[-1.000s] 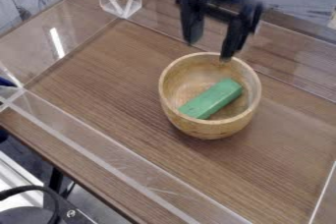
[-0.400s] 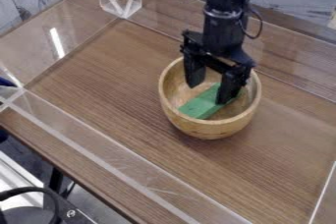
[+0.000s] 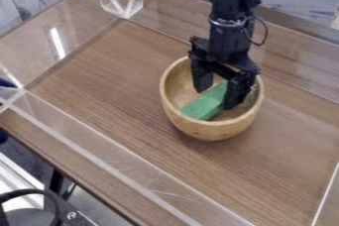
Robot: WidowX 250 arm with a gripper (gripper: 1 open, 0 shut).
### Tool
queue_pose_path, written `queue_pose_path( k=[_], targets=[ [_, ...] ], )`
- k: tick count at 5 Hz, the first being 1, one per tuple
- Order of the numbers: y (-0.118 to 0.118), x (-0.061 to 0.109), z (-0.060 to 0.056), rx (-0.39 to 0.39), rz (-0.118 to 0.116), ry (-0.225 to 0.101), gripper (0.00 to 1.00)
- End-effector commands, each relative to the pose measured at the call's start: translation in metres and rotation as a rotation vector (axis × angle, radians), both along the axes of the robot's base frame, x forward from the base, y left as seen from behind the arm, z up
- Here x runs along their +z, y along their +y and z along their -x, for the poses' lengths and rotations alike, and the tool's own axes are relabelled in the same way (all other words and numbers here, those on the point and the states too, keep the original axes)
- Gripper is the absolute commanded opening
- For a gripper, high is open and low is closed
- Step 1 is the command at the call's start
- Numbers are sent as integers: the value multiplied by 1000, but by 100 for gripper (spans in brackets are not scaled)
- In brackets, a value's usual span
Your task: Remove the green block from inside the brown bowl and put it on the table
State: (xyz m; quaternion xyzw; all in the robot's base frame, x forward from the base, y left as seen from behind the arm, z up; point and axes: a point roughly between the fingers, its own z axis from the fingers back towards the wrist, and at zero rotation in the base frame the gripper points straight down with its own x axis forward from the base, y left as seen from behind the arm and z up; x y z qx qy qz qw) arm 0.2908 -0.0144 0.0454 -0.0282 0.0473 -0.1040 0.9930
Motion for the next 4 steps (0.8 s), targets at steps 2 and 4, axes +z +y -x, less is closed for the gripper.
queue_pose_path(
  k=[2, 4],
  targets=[
    [-2, 6, -16, -45, 18, -67, 100],
    [1, 6, -22, -60, 41, -84, 100]
  ],
)
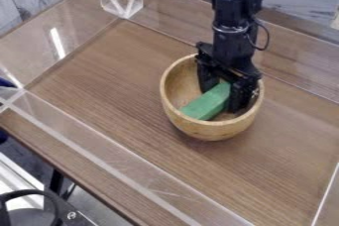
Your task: Remove the green block from inside the brown bowl and put it on the table
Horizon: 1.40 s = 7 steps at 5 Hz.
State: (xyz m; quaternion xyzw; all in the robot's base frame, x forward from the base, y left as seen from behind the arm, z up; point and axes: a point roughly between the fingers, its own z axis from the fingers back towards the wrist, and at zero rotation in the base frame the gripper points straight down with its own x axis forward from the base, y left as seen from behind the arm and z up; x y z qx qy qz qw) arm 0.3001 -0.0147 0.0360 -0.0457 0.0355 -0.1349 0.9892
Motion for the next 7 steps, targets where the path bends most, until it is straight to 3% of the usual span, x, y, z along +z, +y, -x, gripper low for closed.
queue_pose_path(
  k=[1, 7],
  targets=[
    [3, 17, -14, -1, 14, -71, 100],
    [8, 10, -22, -6, 45, -73, 100]
  ],
)
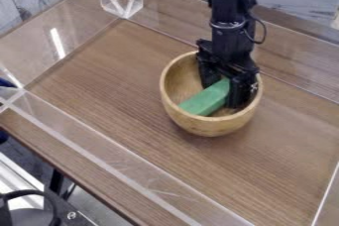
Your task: Remove the green block from inside the brown bowl and put it on the table
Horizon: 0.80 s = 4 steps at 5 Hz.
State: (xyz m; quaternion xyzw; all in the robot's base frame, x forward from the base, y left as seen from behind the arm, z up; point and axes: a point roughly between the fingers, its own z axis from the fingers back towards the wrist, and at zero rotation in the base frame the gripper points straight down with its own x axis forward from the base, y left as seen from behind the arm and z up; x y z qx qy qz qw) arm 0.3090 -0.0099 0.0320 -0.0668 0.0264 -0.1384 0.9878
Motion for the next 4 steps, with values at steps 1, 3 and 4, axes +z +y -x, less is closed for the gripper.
queue_pose_path(
  k=[1, 3, 4],
  targets=[
    [3, 12, -13, 0, 2, -58, 100],
    [4, 7, -14, -1, 6, -48, 100],
    [4, 2, -15, 2, 5, -41, 0]
  ],
)
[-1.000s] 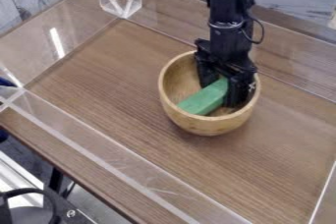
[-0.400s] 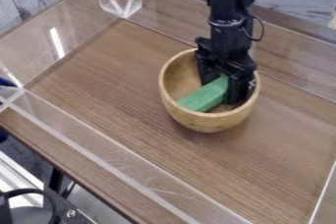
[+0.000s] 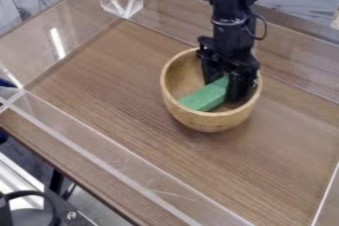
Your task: Remove the green block from inside the brown bowl and put it on the table
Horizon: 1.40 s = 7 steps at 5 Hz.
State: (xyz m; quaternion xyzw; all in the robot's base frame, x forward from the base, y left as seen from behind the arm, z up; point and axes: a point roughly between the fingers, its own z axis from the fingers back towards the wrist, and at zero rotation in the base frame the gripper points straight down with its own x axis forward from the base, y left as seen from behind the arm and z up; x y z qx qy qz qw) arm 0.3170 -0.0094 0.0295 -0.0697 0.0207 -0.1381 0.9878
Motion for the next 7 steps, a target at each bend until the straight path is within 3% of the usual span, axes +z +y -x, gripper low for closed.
queue_pose_path(
  k=[1, 3, 4, 5, 6, 7],
  targets=[
    [5, 15, -7, 5, -6, -49, 0],
    [9, 45, -8, 20, -13, -100, 0],
    [16, 73, -11, 42, -26, -150, 0],
    [38, 101, -16, 103, -43, -202, 0],
    [75, 108, -26, 189, -55, -212, 0],
    [100, 99, -33, 238, -69, -190, 0]
  ],
)
